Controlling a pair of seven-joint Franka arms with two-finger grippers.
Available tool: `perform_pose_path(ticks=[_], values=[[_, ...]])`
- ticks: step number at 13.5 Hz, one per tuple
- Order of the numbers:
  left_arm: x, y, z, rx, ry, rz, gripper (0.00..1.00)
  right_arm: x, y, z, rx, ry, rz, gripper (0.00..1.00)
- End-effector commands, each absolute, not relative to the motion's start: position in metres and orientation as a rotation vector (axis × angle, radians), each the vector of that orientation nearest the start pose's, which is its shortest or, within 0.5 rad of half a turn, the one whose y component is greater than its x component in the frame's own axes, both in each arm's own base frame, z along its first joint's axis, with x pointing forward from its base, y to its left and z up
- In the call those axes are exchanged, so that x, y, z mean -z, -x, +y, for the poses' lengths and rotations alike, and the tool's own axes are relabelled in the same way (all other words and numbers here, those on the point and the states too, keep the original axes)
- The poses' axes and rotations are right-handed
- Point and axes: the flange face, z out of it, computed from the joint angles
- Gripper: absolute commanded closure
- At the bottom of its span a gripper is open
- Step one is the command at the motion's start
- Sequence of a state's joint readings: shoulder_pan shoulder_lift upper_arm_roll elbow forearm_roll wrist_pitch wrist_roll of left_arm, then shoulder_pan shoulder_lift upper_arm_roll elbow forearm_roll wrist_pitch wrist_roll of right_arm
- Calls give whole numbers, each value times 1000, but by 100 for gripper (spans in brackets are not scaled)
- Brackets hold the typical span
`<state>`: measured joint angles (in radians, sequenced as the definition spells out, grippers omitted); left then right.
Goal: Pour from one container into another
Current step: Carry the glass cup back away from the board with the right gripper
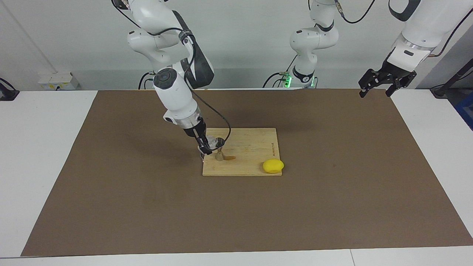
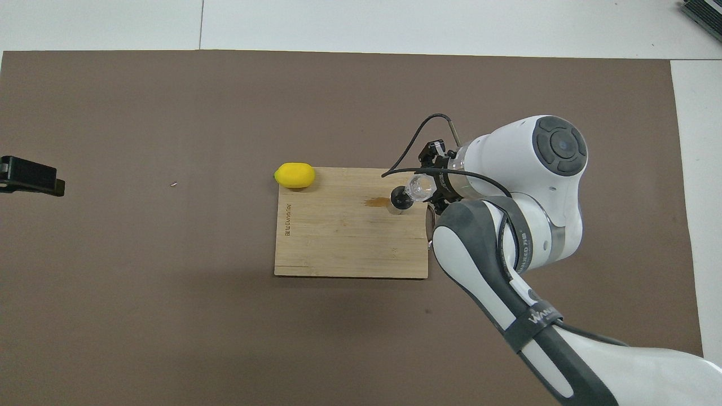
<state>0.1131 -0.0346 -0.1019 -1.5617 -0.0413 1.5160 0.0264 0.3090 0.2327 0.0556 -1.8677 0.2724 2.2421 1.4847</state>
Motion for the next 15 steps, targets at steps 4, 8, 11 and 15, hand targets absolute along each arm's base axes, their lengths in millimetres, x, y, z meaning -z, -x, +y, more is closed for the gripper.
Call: perform_pose_path(ticks=[4, 8, 11, 15], values=[[-661, -527, 1, -48, 3166, 46, 0, -406, -597, 201, -274, 2190, 1785, 100], [-655, -518, -2, -82, 3166, 36, 0, -397, -599, 165, -422, 2041, 1830, 100], [-650, -517, -2, -95, 3165, 36, 0, -380, -598, 122, -519, 1974, 1811, 100], [-650, -517, -2, -95, 3165, 36, 0, -353, -596, 48, -600, 1891, 1806, 100]])
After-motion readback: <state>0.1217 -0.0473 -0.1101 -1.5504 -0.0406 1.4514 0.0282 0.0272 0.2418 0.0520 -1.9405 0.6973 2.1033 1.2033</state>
